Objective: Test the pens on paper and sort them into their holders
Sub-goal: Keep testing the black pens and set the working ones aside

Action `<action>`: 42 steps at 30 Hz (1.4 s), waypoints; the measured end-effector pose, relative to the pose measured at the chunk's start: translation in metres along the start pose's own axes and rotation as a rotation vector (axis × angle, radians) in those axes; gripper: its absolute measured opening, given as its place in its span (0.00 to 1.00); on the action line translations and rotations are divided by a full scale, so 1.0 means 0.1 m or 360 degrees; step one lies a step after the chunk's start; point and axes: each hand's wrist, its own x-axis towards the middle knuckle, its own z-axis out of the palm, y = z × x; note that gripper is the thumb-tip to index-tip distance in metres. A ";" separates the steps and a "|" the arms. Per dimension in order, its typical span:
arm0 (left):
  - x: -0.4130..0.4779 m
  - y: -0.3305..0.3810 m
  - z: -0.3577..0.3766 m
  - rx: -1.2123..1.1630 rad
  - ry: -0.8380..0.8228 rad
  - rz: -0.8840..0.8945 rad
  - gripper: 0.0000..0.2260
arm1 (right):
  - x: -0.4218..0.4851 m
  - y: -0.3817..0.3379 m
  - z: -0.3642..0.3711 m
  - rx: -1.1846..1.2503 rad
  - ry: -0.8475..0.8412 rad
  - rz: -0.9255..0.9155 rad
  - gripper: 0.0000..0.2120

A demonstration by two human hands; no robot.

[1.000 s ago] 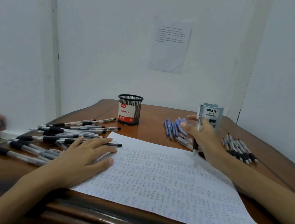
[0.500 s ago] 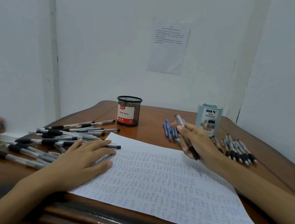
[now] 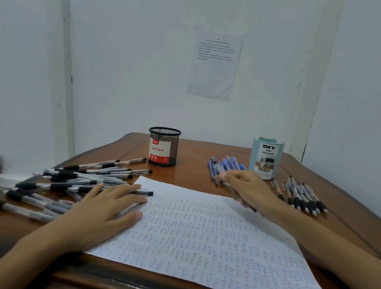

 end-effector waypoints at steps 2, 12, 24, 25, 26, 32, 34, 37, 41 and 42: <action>0.00 0.00 0.00 0.0004 -0.0001 -0.0001 0.52 | 0.05 0.01 -0.17 -0.0453 0.0157 0.0049 0.10; 0.01 -0.01 0.00 0.0004 -0.0016 0.0000 0.52 | 0.18 0.57 -0.80 -0.1181 0.0349 0.0509 0.15; -0.05 0.12 -0.06 0.0017 -0.0068 -0.0052 0.25 | 0.27 -0.21 -0.15 -0.1150 0.0451 -0.0295 0.10; -0.05 0.13 -0.06 0.0024 -0.0064 -0.0061 0.22 | 0.28 -0.32 -0.01 -0.1150 0.0372 -0.0353 0.11; -0.05 0.13 -0.06 0.0031 -0.0063 -0.0062 0.21 | 0.32 -0.40 0.14 -0.1161 0.0282 -0.0386 0.11; -0.06 0.12 -0.03 -0.0040 0.0049 -0.0122 0.20 | 0.81 -0.62 0.85 -0.1163 -0.0085 -0.0422 0.14; -0.07 0.09 -0.03 -0.0078 0.0126 -0.0157 0.20 | 0.99 -0.60 1.04 -0.1180 -0.0190 -0.0459 0.15; -0.06 0.06 -0.01 -0.0057 0.0163 -0.0147 0.21 | 1.15 -0.51 1.27 -0.1218 -0.0337 -0.0470 0.17; -0.05 0.04 0.00 -0.0034 0.0164 -0.0145 0.21 | 1.23 -0.42 1.36 -0.1196 -0.0284 -0.0517 0.13; -0.05 0.04 0.00 -0.0038 0.0162 -0.0148 0.21 | 1.25 -0.42 1.35 -0.1164 -0.0271 -0.0524 0.12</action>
